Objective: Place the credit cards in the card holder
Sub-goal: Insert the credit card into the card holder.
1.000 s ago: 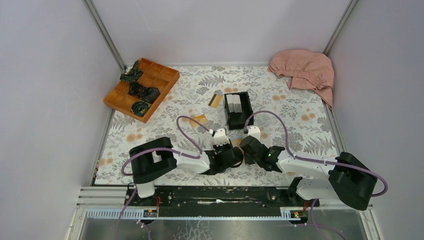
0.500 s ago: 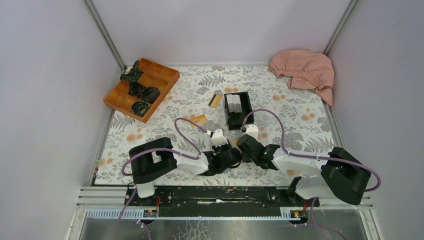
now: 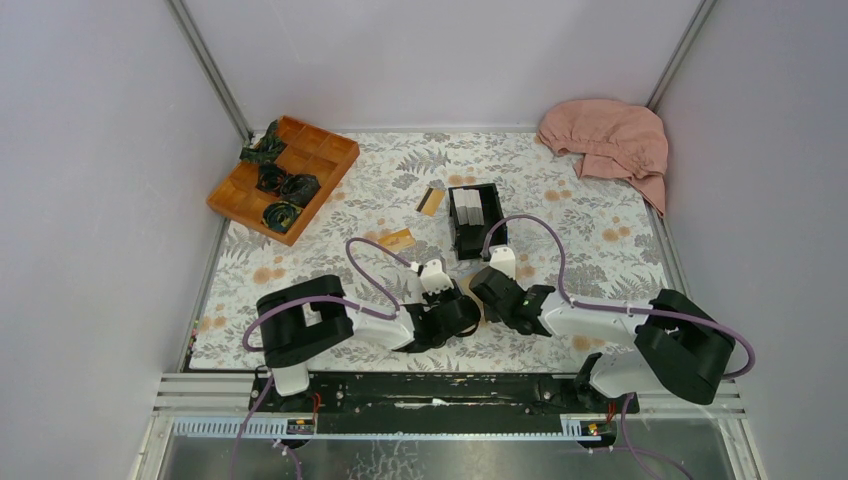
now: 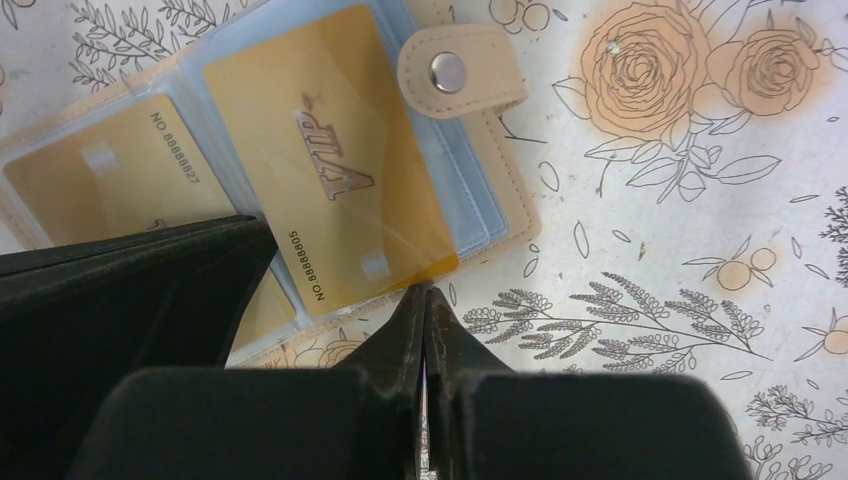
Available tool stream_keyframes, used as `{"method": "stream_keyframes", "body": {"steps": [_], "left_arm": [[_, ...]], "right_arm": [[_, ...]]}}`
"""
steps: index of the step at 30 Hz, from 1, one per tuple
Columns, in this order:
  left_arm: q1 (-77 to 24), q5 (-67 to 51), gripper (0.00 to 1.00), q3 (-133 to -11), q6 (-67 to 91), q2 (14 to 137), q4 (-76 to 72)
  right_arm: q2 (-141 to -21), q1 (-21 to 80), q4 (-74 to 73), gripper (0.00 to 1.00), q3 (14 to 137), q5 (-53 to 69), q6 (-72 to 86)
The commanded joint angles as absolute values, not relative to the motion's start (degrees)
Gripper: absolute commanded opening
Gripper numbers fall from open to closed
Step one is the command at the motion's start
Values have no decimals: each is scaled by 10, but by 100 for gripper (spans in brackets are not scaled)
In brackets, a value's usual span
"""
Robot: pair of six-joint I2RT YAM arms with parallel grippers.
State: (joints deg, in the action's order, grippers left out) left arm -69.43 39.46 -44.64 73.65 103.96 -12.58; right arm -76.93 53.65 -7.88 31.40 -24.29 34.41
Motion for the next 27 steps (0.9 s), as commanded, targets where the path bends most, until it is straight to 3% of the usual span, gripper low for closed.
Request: {"method": "stream_keyframes", "body": {"steps": [1,27], "left_arm": [[-691,376,1,-417,731,1056,-61],[-691,370,0,-404,737,1057,-56]], "right_arm": [[-777,541,-73,0,339,-296,353],[-776,507,-59,0,360,-326,324]]}}
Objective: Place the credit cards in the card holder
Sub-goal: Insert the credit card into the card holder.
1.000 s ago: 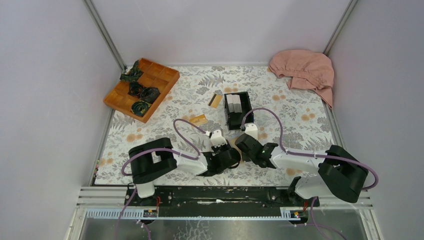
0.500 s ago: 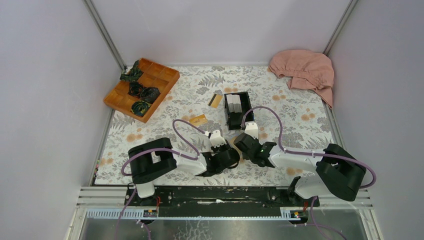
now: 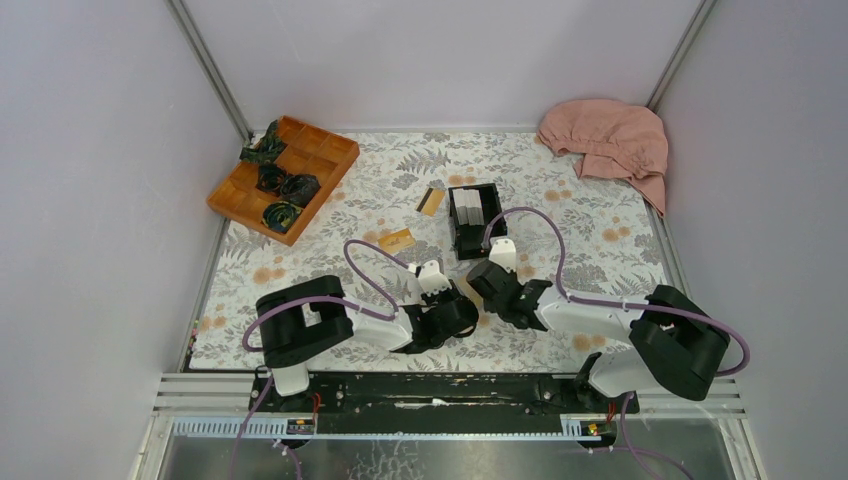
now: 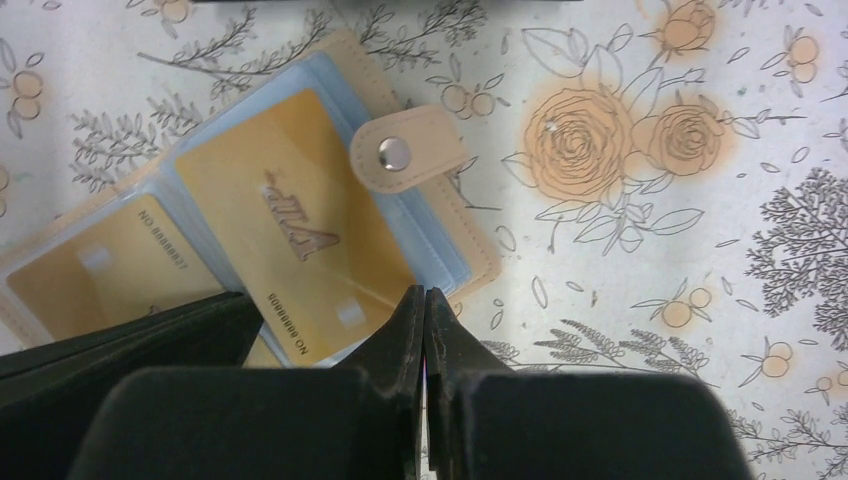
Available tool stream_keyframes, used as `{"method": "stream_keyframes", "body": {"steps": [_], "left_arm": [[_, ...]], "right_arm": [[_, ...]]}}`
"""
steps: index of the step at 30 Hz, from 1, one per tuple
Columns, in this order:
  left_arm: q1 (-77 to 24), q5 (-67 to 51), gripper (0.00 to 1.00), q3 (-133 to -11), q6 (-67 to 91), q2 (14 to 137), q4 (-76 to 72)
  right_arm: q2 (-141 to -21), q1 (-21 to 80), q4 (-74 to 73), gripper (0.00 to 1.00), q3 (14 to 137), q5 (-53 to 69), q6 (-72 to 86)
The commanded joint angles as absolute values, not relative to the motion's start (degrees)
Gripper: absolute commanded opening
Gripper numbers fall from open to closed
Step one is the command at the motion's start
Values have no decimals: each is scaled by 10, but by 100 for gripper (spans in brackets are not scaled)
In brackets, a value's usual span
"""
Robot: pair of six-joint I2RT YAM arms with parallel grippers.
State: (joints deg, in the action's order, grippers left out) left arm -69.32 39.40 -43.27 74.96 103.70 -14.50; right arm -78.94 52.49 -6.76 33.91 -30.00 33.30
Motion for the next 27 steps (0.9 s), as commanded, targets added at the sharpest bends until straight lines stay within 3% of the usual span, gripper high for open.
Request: {"method": "stream_keyframes", "body": {"steps": [1,16,27], "left_arm": [[-690,369,0,-404,736,1056,-55],[-690,374,1,-402,722,1039,-41],[-683,372,1,-389,713,1032,-38]], "right_arm": [[-773,502,-60,0,361,-323,322],[-790,462,-29,19,375,-192,295],[-821,452,-31,32,385,-177,294]]}}
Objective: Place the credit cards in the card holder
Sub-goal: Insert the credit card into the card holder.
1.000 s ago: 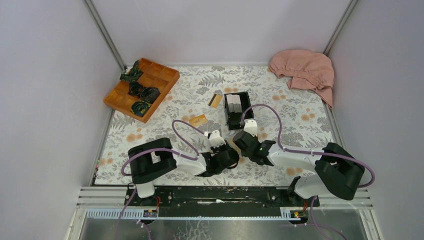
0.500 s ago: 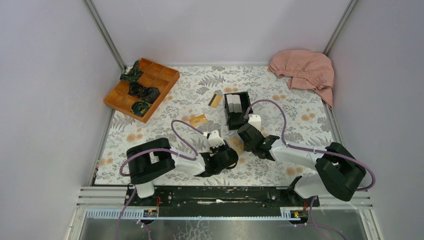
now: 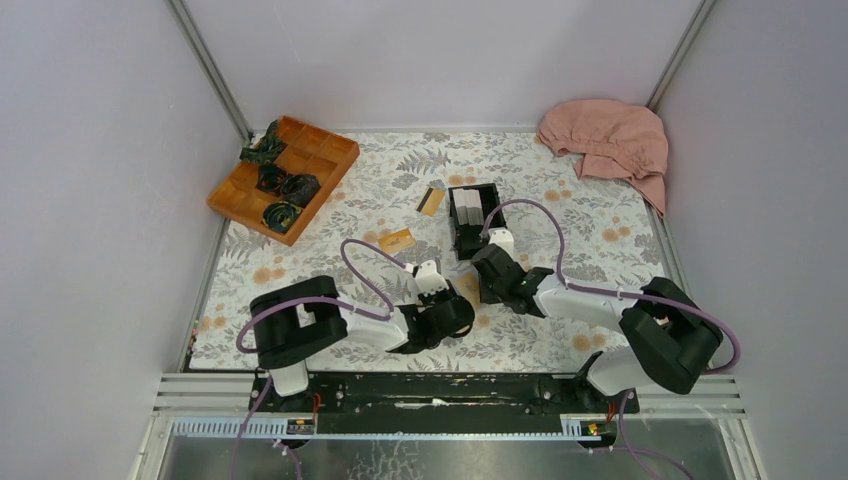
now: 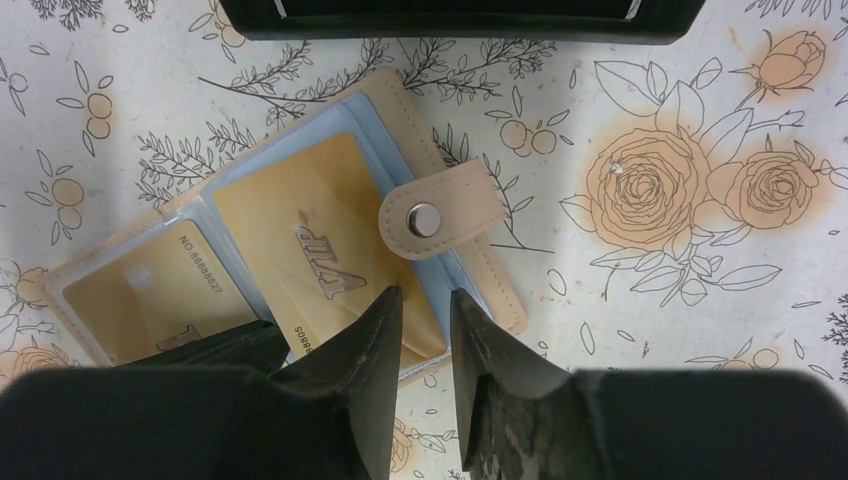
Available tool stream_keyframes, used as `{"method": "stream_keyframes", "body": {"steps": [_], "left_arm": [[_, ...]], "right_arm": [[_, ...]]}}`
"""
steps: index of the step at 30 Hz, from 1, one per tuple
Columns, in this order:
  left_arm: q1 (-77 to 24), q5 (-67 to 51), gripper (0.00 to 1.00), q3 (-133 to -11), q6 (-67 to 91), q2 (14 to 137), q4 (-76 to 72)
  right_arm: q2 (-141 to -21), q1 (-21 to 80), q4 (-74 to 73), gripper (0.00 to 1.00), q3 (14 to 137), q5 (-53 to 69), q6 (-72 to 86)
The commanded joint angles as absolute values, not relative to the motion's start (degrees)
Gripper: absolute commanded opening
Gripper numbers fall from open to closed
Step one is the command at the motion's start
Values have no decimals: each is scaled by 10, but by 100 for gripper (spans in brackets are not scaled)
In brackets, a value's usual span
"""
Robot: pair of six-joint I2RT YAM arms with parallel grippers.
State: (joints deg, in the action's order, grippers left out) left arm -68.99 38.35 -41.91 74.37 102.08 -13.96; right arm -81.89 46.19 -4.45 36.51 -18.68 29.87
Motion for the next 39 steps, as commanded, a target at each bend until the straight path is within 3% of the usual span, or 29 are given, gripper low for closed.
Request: {"method": "stream_keyframes", "body": {"steps": [1,29,39], "left_arm": [[-682,371,1,-388,712,1032,-38],[-666,352,1,-374,685,1040,-42],[-664,345,0,-370,681,1044,-43]], "right_arm": [[-820,450,-30,32,383,-175,293],[-820,396,32,33,313,-66,309],[-755,392,64,32,280,-1,340]]}}
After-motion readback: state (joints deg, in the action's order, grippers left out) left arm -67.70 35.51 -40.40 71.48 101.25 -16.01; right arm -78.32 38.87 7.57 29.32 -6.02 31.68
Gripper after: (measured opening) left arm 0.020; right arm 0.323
